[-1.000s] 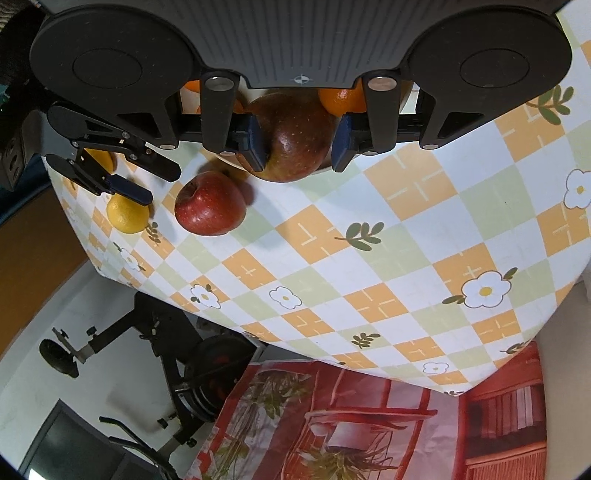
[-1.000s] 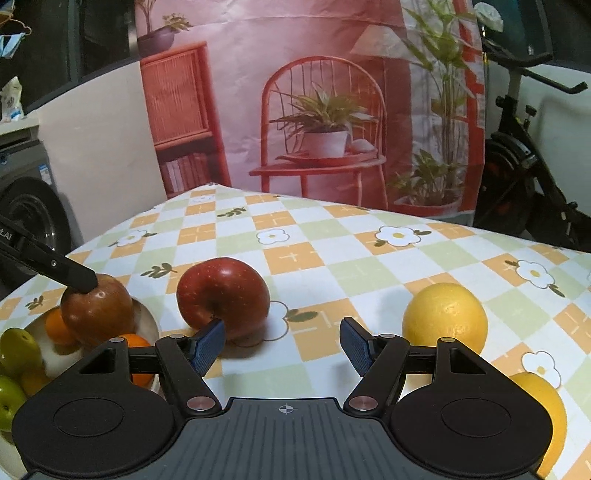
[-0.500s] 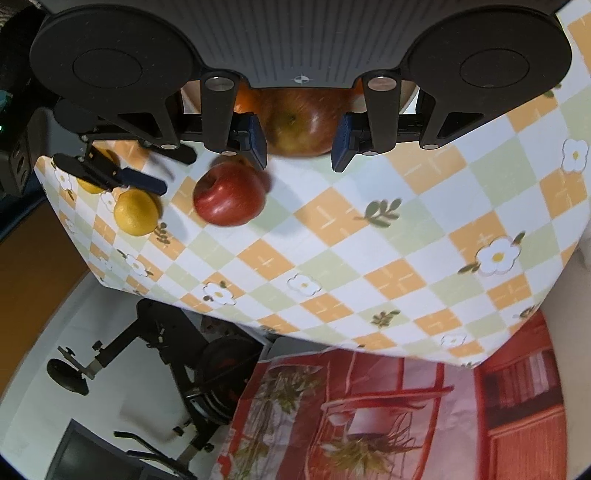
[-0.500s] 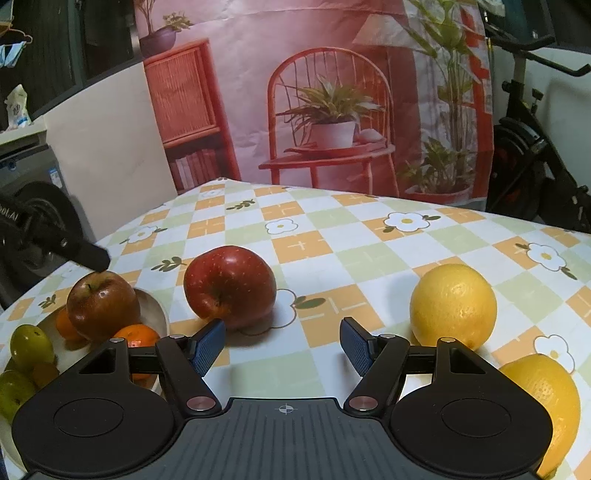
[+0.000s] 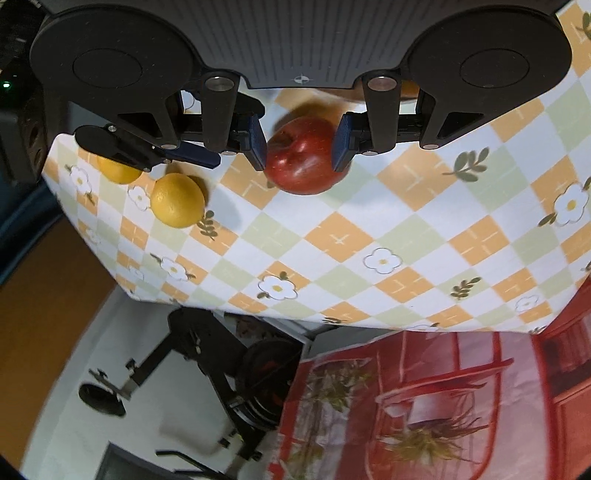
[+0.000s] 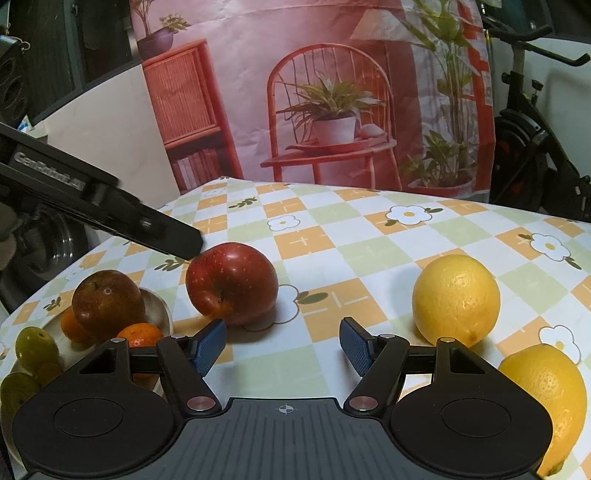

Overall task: Organize fruits
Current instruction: 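Grasp a bright red apple with the left tool while the right tool clamps it too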

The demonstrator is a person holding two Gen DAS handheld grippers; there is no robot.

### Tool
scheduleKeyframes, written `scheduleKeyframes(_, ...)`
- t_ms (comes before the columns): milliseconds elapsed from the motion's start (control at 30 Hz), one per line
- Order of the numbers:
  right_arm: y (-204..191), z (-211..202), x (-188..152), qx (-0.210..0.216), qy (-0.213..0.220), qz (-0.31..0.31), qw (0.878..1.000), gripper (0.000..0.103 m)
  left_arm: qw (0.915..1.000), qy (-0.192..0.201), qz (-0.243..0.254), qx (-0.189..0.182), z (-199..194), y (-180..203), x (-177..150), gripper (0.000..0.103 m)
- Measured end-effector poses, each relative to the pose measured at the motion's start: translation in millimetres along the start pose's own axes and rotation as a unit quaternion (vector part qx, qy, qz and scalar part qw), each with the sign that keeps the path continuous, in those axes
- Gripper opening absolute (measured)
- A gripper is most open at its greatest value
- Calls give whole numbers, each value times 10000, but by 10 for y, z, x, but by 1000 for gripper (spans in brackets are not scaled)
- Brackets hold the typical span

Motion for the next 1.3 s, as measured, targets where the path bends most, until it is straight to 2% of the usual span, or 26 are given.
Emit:
scheduleKeyframes(200,-9,10,-1,22,2,13,10000,65,9992,-19,337,206,69,24,-19,41)
scheduleKeyframes(467,-19,15,-4,33,-22,0,10000,65,9986,-50,411,327,116,-25,99,42)
scheduleKeyframes(800,-15,27,-1,45,-60,34,10000,65,9995,-70,233,219,230,-56,262,43)
scheduleKeyframes(1033,-1,-14,11,-78,115,38,9999,63,9997,-49,163,188,294,-74,348,44)
scheduleKeyframes(1300,-6,89,202,-33,100,-162,9998,63,9999,-24,-129,63,348,-149,412,44)
Point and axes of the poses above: each gripper's, at about its wrist camera, not at the fingertips, and z roughly the way its jaws point, y to its right, x to its top, the point moved 8 cm from there along z, roughly the way its jaws point, and after that the axes turned 10 degrees about -z, right-handed, at the moved point
